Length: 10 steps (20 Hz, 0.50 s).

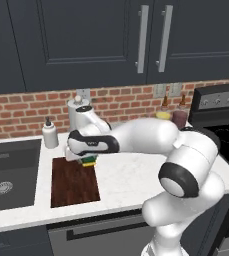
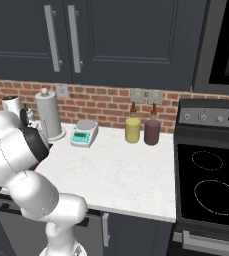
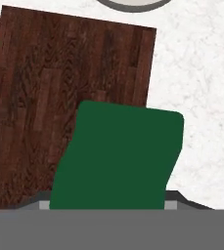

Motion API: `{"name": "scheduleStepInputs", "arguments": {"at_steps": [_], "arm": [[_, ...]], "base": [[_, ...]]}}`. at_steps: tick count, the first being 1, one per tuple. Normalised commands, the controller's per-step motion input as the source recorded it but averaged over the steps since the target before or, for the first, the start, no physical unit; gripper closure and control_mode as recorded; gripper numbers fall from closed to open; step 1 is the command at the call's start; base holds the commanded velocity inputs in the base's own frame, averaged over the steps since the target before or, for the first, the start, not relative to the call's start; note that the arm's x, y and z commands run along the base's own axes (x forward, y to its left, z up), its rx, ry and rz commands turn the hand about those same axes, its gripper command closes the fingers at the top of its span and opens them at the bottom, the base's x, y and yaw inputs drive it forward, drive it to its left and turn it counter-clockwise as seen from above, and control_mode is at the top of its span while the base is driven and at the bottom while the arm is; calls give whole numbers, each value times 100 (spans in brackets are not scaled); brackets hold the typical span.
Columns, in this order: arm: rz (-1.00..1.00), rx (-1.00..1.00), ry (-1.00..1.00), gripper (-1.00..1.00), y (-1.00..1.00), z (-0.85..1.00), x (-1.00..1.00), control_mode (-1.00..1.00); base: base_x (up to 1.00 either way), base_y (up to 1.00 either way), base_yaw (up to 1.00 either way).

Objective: Pick up the sponge from the counter and clean the cutting board by briefly scrubbing or pressing down on the cutting board. Once finished, release the sponge.

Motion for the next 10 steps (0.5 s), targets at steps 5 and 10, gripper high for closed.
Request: {"name": "scheduleStepInputs", "arguments": {"at_steps": [5,10], "arm": [[-6,0,-7,100,70,-3,-12,-100],[-6,1,0,100,32,-5,17,-100]], "base": [[0,0,0],[0,0,0]]}}
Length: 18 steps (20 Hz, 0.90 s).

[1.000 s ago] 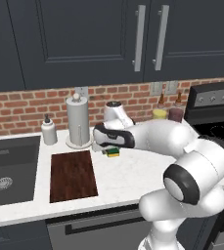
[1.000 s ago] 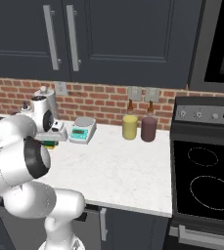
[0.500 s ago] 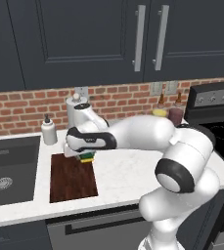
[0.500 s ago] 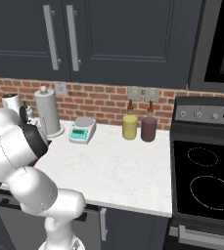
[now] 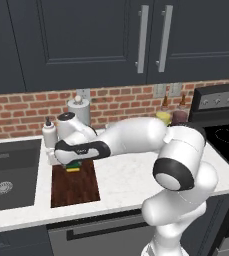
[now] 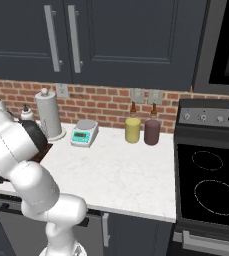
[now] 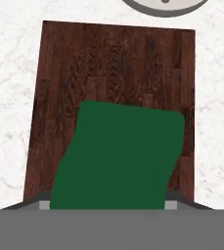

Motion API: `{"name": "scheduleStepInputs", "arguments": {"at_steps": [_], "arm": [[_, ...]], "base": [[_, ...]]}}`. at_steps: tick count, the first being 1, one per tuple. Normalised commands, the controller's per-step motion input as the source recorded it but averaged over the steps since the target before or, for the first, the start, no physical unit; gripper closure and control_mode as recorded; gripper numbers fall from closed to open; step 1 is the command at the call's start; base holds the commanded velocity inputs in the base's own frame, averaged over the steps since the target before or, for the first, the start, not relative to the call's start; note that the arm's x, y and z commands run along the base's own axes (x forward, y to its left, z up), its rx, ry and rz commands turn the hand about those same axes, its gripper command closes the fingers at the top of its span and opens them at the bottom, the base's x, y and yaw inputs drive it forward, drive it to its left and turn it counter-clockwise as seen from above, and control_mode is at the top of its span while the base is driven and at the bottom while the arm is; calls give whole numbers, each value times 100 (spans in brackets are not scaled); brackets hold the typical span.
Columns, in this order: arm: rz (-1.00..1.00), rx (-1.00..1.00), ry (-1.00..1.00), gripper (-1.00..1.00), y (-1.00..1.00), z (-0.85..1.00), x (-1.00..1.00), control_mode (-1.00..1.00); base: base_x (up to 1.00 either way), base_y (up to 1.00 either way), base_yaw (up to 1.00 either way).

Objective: Pick up the sponge from the counter and clean the cutting board by briefly scrubbing or pressing down on the cutting board. Once finished, release the sponge.

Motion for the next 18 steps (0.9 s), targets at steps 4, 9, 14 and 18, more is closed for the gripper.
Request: {"name": "scheduleStepInputs", "arguments": {"at_steps": [4,9,14,18], "arm": [[0,-4,0,100,23,0,9,-100],[0,-11,0,100,25,-2,10,-100],[0,-6,0,100,20,-19,21,-100],[0,0,4,100,1,-20,37,-100]], "base": [[0,0,0],[0,0,0],[0,0,0],[0,0,0]]}}
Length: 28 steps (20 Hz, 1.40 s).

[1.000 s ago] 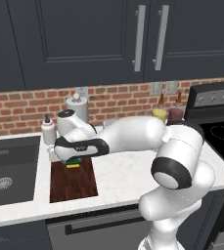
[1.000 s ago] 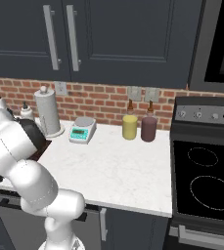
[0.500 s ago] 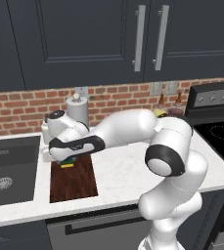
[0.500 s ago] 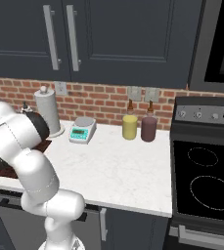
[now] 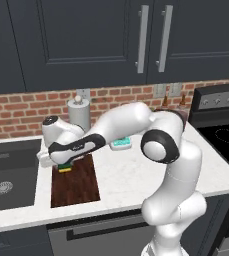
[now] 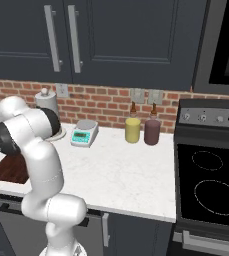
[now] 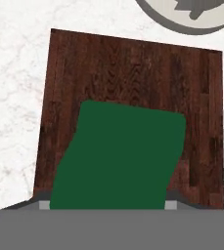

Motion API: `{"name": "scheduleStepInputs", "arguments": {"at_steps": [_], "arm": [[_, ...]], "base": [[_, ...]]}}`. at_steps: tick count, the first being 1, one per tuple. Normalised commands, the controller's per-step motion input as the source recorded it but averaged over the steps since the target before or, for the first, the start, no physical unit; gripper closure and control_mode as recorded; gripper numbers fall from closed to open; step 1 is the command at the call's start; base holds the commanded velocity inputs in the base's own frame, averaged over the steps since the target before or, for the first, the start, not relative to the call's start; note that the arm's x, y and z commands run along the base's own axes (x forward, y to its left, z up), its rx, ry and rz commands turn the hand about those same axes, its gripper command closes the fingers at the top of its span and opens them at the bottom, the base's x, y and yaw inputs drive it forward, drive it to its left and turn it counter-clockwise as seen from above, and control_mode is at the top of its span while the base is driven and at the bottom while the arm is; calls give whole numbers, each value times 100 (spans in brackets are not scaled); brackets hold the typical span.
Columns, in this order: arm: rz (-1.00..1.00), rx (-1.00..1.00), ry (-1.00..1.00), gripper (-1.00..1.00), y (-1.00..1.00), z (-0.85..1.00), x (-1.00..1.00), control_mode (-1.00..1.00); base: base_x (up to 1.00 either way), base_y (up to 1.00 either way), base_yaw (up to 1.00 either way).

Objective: Pick up the sponge from the counter and clean the cutting board by briefly scrubbing or pressing down on the cutting board. Once finished, release the sponge.

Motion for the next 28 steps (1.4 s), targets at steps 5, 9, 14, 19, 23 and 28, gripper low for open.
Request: {"name": "scheduleStepInputs", "arguments": {"at_steps": [5,9,14,19,23,28], "arm": [[0,0,2,100,5,-22,31,-100],[0,0,0,100,14,-25,18,-100],[0,-1,0,100,26,-36,2,-100],[0,0,0,100,2,-25,0,-100],[0,0,0,100,0,-17,1,-100],[0,0,0,100,0,-6,9,-100]], "base": [[0,0,0],[0,0,0],[0,0,0],[0,0,0],[0,0,0],[0,0,0]]}}
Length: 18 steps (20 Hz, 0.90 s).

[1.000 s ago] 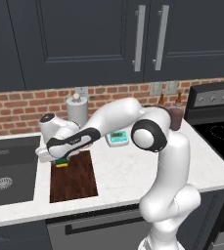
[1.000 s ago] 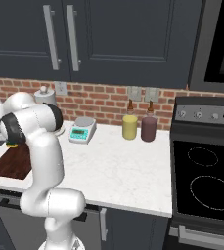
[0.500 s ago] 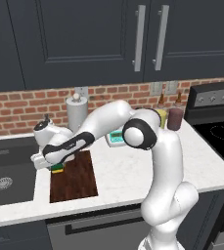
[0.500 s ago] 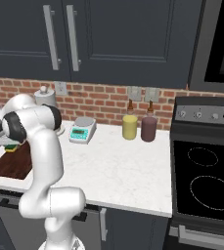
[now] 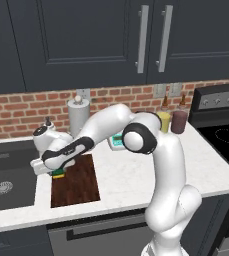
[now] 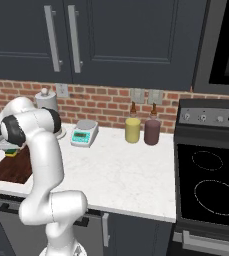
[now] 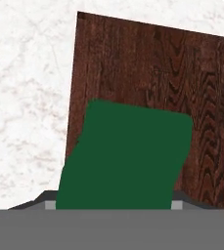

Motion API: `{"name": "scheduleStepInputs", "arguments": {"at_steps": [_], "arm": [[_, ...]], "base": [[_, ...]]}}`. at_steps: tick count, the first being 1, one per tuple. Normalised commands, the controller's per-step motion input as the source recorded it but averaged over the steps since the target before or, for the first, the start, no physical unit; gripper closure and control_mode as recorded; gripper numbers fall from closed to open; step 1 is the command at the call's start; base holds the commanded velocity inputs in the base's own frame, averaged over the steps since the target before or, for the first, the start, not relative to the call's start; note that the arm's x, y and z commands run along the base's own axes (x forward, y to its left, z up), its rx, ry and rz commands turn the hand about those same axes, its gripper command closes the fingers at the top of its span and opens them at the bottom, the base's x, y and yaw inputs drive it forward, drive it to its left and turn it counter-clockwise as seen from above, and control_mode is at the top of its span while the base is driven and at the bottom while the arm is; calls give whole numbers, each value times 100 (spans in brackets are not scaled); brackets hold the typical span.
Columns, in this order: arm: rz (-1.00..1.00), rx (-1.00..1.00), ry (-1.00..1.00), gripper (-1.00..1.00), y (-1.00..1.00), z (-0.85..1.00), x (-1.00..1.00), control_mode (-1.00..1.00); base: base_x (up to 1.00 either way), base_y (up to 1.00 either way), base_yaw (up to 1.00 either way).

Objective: Pick up the sponge from the counter and clean the cutting board by briefly scrubbing or pressing down on the cutting board. Once finished, release the sponge.

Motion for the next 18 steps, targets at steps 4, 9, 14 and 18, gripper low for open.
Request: {"name": "scheduleStepInputs", "arguments": {"at_steps": [4,9,14,18], "arm": [[0,0,0,100,0,0,15,-100],[0,0,0,100,0,0,13,-100],[0,0,0,100,0,-3,5,-100],[0,1,0,100,-1,-14,0,-100]], "base": [[0,0,0],[0,0,0],[0,0,0],[0,0,0]]}}
